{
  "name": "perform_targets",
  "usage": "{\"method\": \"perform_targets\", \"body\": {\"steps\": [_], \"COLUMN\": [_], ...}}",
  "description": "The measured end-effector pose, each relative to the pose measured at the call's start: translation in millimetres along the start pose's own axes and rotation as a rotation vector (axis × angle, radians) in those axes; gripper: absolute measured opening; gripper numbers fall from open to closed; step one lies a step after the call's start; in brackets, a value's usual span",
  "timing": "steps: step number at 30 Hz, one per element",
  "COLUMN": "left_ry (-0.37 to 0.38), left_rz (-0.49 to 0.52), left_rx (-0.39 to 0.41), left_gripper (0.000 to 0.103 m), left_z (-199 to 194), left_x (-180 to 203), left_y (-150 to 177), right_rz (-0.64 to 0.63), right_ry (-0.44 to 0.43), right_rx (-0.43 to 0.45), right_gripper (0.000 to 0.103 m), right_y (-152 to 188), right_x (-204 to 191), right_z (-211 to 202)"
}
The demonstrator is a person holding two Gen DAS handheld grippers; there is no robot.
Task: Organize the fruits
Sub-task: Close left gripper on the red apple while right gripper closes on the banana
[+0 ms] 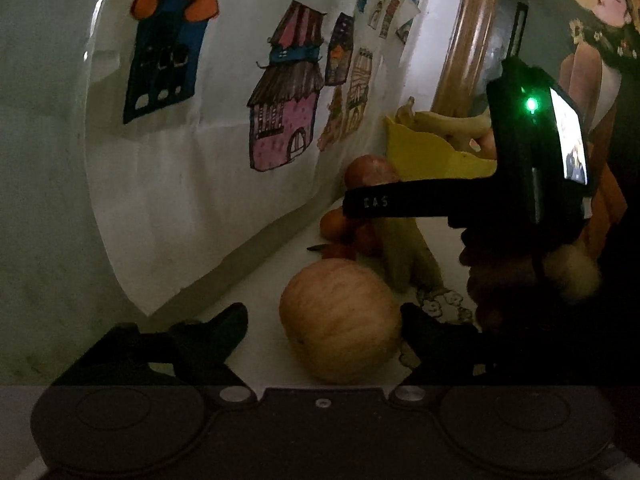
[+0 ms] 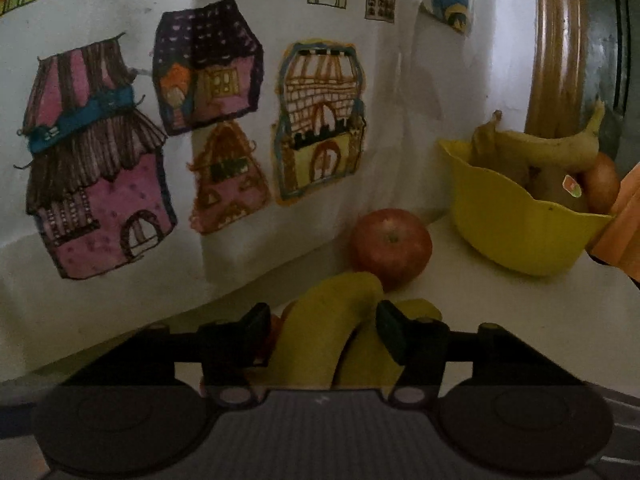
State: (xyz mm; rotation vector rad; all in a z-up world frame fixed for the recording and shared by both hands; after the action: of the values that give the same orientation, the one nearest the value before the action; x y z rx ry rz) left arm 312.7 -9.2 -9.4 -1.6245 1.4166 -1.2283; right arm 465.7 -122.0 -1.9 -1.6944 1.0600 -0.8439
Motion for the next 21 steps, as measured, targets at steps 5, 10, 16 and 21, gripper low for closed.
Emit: {"method": "perform_targets", "body": {"steps": [5,10,16,21], "left_ry": [0.023,0.038,0.041,0.042], "left_rz": [-0.012,-0.017,-0.033,-0.05], "left_rx": [0.008,0.01,0.012,0.015], "left_gripper": [0.073,0.068,0.067,0.067], "left_z": [0,-1,0,1], "left_x": [0,2,1,0], "left_y": [0,1,1,1], "right_rz": [0.005,-0.001,-0.024,-0.03], "right_ry": [0.005,0.006,0.017,0.018], "right_rx": [0.003,-0.008,-0.028,-0.033], "right_gripper": [0.06,0.056,0.051,0.049], "right_y": [2,2,-1,-2], "right_x": [1,-2,-8,-9], "right_z": [4,4,4,2]}}
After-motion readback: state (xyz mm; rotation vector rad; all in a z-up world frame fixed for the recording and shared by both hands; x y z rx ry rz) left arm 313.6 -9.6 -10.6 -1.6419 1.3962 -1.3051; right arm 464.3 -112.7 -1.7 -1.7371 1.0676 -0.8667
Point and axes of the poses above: each gripper's, at about its wrist camera, not at the fingertips, and z roughly the way its jaws point, x to its right, y to its underside, the point moved 3 cm from there along z, roughly the way its jaws point, and after that the axes turned 10 degrees about x, right-handed, at the moved point
